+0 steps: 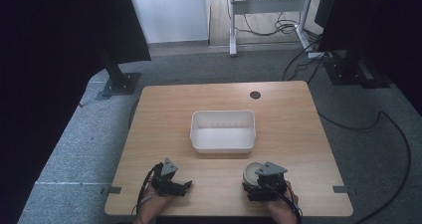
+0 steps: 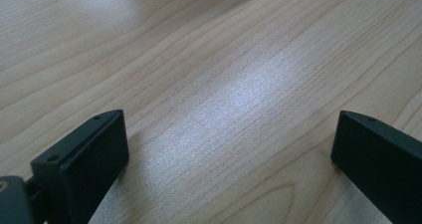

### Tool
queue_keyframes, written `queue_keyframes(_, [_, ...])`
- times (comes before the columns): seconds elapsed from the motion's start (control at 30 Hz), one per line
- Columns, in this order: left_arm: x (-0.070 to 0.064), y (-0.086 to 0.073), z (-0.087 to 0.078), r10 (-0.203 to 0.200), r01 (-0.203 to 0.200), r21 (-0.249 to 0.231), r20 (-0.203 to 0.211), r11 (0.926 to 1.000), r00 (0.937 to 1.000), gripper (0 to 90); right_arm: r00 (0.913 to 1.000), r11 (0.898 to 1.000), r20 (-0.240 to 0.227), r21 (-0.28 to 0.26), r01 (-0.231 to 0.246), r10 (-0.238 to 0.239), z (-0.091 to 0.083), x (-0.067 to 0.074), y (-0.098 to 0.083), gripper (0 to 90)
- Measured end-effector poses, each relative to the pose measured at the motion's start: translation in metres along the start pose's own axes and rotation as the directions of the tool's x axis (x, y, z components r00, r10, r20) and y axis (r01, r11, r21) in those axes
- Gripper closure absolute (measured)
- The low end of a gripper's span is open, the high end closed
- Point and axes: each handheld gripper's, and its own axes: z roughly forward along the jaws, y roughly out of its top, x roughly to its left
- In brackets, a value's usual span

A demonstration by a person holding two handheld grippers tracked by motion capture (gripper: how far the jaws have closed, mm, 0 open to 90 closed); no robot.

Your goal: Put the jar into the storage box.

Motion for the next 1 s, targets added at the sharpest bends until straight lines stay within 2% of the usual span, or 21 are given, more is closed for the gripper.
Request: queue_keyframes(1.0, [0.000,0.000,0.000,0.000,0.000,0.000,0.000,1.0000,1.0000,1.3,0.9999,1.000,-0.014,-0.011,0.005,-0.005,0.012,-0.002,0.037,9.5])
